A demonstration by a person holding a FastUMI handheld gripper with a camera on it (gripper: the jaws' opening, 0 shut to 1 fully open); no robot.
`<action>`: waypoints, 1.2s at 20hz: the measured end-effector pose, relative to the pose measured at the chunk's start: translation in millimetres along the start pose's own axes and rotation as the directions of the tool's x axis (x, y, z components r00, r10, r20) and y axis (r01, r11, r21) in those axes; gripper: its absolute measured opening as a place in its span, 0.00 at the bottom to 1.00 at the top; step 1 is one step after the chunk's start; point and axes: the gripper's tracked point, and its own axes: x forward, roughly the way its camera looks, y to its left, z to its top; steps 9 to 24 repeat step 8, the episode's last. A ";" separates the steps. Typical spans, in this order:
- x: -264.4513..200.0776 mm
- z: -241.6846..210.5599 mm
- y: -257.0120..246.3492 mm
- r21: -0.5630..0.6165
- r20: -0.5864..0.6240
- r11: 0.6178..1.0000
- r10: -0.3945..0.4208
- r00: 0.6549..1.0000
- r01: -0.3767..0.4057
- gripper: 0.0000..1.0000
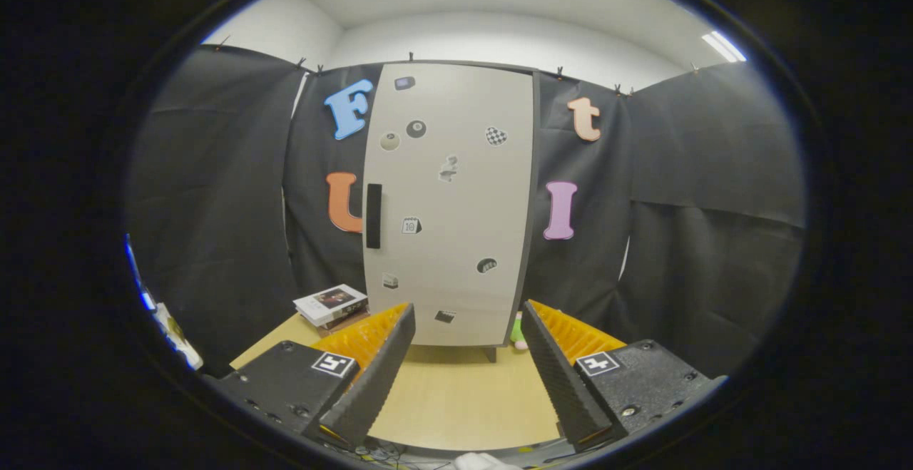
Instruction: Open the shoe cabinet door, grab the shoes and put them into the shoe cabinet, then close the shoe cabinet door.
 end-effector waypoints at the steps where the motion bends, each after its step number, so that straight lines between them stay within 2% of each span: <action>1: 0.1 -0.3 -0.3 0.001 -0.001 1.000 -0.001 1.000 0.001 0.98; 24: -0.6 -1.1 -1.1 0.008 -0.006 1.000 -0.003 1.000 0.003 0.98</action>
